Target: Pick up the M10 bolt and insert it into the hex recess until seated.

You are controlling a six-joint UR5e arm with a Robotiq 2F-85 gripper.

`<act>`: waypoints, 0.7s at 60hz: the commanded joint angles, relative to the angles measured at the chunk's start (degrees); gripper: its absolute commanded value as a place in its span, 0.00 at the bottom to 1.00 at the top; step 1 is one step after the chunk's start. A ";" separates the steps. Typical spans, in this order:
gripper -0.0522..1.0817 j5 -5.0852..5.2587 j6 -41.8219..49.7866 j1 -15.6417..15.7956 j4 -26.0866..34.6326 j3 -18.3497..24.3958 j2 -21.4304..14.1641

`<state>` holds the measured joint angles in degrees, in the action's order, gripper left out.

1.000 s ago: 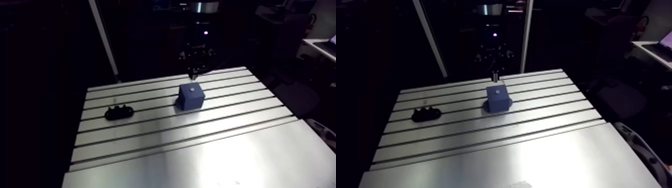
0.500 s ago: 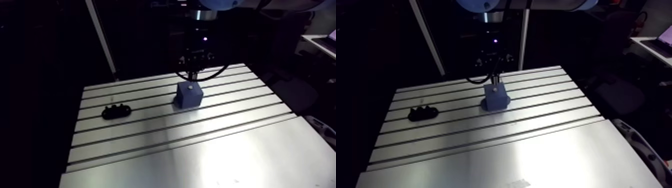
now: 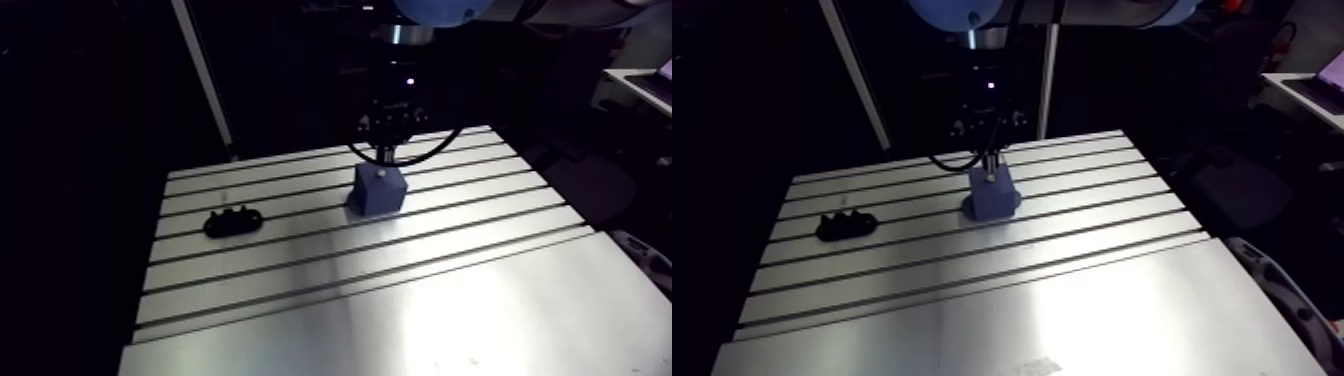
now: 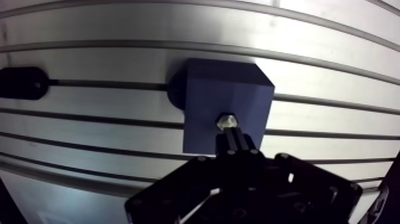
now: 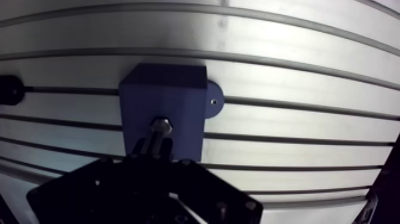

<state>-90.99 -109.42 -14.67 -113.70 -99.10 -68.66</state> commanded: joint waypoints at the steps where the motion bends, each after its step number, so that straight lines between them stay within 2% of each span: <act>1: 1.00 -0.11 -0.75 -0.01 -0.33 -0.76 0.07; 42: 1.00 -0.11 -1.01 -0.01 -1.66 -1.06 0.95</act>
<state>-91.08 -110.37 -14.68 -115.21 -100.20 -68.12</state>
